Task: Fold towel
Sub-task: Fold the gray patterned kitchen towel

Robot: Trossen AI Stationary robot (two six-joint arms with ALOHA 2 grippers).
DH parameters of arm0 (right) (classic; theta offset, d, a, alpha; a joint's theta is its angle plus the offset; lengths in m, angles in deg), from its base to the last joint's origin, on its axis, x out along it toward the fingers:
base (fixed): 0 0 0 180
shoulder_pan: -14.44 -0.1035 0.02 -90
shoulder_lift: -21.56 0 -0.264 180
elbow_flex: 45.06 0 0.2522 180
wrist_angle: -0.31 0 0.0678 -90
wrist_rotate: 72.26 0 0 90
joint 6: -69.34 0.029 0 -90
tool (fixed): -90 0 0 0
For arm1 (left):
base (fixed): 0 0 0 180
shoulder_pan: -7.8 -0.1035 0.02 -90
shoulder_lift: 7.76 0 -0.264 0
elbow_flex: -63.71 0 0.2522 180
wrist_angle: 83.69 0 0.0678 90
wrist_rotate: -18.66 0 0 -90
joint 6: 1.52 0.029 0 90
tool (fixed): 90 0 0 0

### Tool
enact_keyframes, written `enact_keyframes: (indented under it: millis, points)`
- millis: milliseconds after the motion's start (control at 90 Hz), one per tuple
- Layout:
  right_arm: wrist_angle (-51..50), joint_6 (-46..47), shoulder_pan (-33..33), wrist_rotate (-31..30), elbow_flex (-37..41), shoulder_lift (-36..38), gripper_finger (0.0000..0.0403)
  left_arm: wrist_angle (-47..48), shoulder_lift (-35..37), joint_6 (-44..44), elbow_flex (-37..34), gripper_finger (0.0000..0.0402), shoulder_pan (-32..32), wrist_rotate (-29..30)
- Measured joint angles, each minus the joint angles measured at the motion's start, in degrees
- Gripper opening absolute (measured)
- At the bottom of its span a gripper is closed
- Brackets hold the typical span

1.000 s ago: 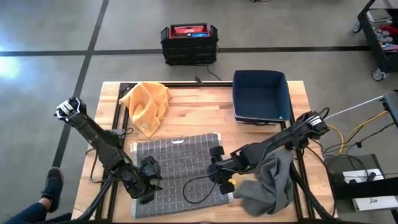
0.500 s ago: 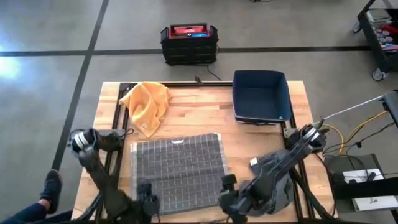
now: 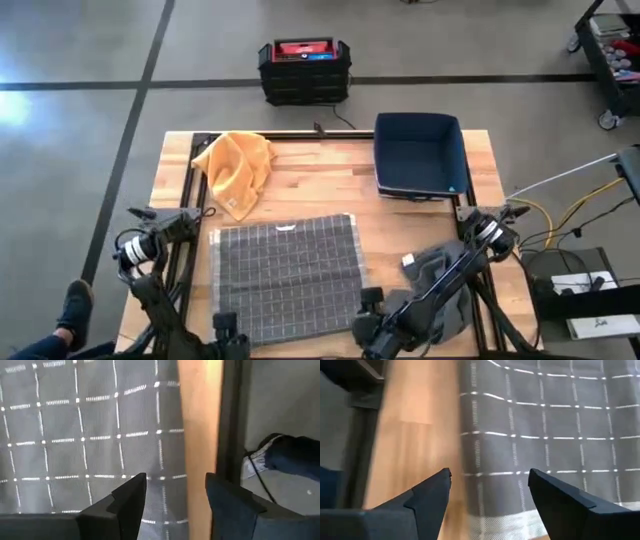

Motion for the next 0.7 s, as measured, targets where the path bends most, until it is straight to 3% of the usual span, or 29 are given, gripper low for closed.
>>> enact_keyframes:
  millis: [200, 500, 700]
  points:
    - [0.1, 1.1, -1.3, 3.1, 0.0, -2.0, 0.0235, -1.2, -1.4, -3.1, -0.9, 0.0175, 1.2, -1.9]
    - [-0.2, -0.2, -1.5, -4.4, -0.3, -5.2, 0.0219, -2.7, -1.8, -4.3, -2.2, 0.0145, 1.5, -0.2]
    - [-2.6, -2.9, -1.3, -6.3, -0.2, -5.3, 0.0156, -2.8, -1.8, -4.0, -2.4, 0.0085, 1.5, 0.2]
